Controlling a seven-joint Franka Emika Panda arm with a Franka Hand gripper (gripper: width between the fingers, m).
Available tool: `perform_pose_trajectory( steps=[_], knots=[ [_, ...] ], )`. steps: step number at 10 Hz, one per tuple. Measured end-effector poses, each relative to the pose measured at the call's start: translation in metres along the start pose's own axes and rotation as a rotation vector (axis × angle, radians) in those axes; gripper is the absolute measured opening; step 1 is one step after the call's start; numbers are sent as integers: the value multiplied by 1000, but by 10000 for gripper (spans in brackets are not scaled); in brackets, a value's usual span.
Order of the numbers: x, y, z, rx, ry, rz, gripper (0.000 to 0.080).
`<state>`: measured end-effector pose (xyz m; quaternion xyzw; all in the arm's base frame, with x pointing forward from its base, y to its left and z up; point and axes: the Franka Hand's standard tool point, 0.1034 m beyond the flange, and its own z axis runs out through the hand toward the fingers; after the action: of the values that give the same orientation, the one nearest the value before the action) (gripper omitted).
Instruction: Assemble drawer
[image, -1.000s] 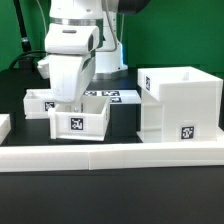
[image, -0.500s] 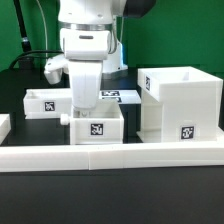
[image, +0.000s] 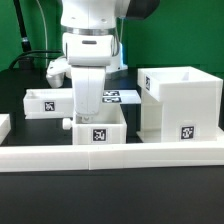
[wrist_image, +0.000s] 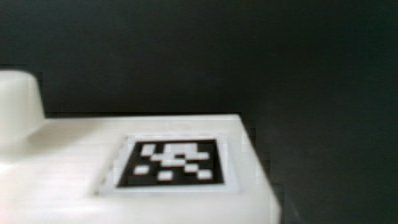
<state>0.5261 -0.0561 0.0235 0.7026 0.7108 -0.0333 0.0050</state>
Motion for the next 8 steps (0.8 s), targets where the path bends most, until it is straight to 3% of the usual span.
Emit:
perform_pose_trajectory(
  steps=[1, 3, 5, 7, 8],
  knots=[
    [4, 0, 1, 0, 2, 9, 42],
    [13, 5, -2, -25, 7, 16, 42],
    [12, 6, 0, -68, 8, 20, 42],
    [14, 9, 0, -85, 8, 21, 42],
    [14, 10, -1, -75, 9, 20, 42]
  ],
)
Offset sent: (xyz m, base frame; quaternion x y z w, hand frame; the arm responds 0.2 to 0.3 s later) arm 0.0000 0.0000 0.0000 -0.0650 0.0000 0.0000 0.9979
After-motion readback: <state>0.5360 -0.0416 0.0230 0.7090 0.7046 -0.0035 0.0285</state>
